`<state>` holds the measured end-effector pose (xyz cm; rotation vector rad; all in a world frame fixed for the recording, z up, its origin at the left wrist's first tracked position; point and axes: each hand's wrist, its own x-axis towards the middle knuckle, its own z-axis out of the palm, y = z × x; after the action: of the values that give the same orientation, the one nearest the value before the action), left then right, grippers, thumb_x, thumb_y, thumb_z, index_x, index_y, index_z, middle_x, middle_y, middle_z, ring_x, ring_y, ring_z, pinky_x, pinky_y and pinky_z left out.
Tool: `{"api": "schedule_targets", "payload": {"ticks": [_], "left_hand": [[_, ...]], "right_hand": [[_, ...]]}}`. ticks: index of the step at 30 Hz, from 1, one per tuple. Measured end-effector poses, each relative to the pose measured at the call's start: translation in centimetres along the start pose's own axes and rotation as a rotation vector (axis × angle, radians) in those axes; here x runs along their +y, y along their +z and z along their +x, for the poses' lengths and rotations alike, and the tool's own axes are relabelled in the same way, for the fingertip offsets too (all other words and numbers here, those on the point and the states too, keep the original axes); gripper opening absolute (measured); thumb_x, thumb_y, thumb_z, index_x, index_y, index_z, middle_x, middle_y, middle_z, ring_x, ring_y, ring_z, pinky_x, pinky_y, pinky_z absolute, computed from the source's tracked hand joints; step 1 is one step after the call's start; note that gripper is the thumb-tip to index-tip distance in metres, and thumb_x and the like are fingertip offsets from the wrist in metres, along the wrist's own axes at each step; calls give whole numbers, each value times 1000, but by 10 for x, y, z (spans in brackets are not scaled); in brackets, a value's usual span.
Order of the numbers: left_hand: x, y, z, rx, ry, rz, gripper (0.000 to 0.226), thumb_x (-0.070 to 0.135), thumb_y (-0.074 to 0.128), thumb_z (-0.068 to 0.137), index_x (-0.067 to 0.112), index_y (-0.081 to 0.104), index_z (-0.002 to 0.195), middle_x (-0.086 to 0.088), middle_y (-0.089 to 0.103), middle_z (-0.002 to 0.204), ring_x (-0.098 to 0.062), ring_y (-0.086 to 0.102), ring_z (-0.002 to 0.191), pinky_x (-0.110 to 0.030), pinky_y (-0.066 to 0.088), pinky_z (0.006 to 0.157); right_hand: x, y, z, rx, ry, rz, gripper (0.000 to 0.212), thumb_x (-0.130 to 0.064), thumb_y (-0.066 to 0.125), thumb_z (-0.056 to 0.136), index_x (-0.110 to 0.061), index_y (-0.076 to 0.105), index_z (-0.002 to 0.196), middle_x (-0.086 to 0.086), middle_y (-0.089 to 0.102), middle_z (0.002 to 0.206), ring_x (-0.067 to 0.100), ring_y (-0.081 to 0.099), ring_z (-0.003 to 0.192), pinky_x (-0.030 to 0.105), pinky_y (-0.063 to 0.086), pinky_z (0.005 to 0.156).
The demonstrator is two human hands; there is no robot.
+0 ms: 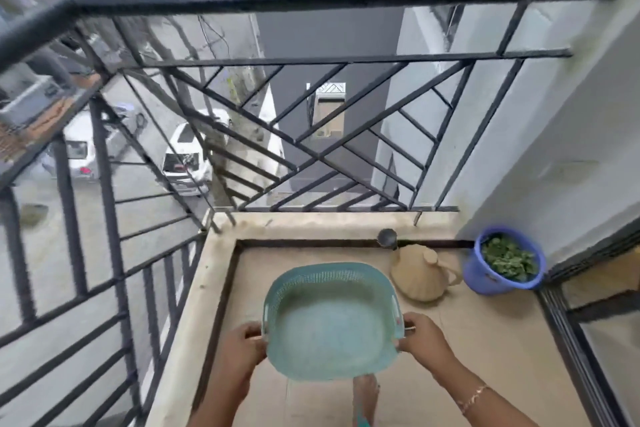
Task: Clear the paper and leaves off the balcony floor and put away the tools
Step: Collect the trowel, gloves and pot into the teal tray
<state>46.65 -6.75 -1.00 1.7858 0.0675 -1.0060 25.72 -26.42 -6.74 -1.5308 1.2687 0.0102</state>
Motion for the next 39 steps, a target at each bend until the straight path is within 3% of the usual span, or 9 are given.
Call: {"api": "schedule_targets", "payload": {"ticks": [3, 8, 13, 17, 23, 31, 35, 37, 39], "left_hand": [[30, 22, 49, 18, -18, 55, 21, -18, 54, 65, -1, 65, 72, -14, 63, 73, -24, 57, 64, -30, 49, 61], [50, 34, 120, 33, 9, 202, 34, 7, 52, 41, 8, 67, 71, -14, 68, 79, -33, 64, 79, -50, 54, 77], [66, 46, 182, -25, -50, 274, 26, -13, 55, 70, 9, 64, 81, -15, 65, 91, -28, 59, 75, -36, 50, 65], [54, 61, 241, -52, -179, 268, 16, -3, 52, 86, 7, 64, 85, -9, 61, 79, -21, 55, 74, -27, 47, 61], [3, 88, 339, -37, -281, 210, 15, 0, 50, 89, 6, 63, 83, -12, 60, 82, -22, 55, 78, -27, 46, 62], [-106, 134, 511, 30, -369, 164, 14, -1, 52, 88, 9, 61, 83, -13, 61, 87, -24, 57, 80, -29, 48, 63], [-142, 149, 570, 2, -369, 190, 16, -2, 50, 88, 7, 62, 85, -14, 63, 89, -24, 57, 85, -31, 49, 70], [-155, 154, 591, 5, -373, 205, 17, -4, 49, 87, 7, 62, 88, -14, 63, 91, -23, 57, 87, -30, 49, 69], [-163, 156, 606, -1, -364, 218, 19, -5, 48, 87, 6, 62, 94, -13, 63, 93, -22, 57, 86, -30, 49, 71]], "right_hand": [[-18, -19, 49, -22, 89, 70, 13, 1, 65, 74, -12, 67, 71, 4, 63, 71, 17, 54, 68, 29, 42, 62], [-45, -25, 101, 13, 234, 248, 26, 4, 56, 80, -18, 60, 94, 8, 57, 77, 19, 54, 73, 28, 43, 63], [-56, -7, 148, 62, 345, 276, 35, 9, 48, 74, -12, 61, 99, 8, 61, 87, 20, 54, 76, 28, 44, 61], [-49, 11, 201, 84, 383, 303, 38, 15, 43, 75, -9, 60, 98, 10, 63, 88, 19, 52, 73, 28, 43, 62], [-7, 45, 295, 47, 395, 234, 40, 13, 45, 75, -12, 58, 104, 10, 64, 103, 23, 57, 92, 34, 47, 76], [87, 101, 465, 25, 317, 102, 53, -4, 54, 54, -13, 59, 106, 9, 65, 100, 30, 61, 94, 42, 52, 82], [134, 123, 532, 2, 306, 72, 55, 0, 53, 58, -19, 54, 110, 9, 63, 109, 29, 60, 100, 46, 50, 88], [145, 130, 549, -18, 338, 64, 54, 2, 53, 62, -20, 52, 111, 7, 62, 112, 26, 58, 103, 39, 51, 84], [150, 135, 557, -51, 385, 95, 52, 5, 51, 66, -20, 50, 112, 6, 60, 113, 23, 55, 101, 26, 45, 68]]}}
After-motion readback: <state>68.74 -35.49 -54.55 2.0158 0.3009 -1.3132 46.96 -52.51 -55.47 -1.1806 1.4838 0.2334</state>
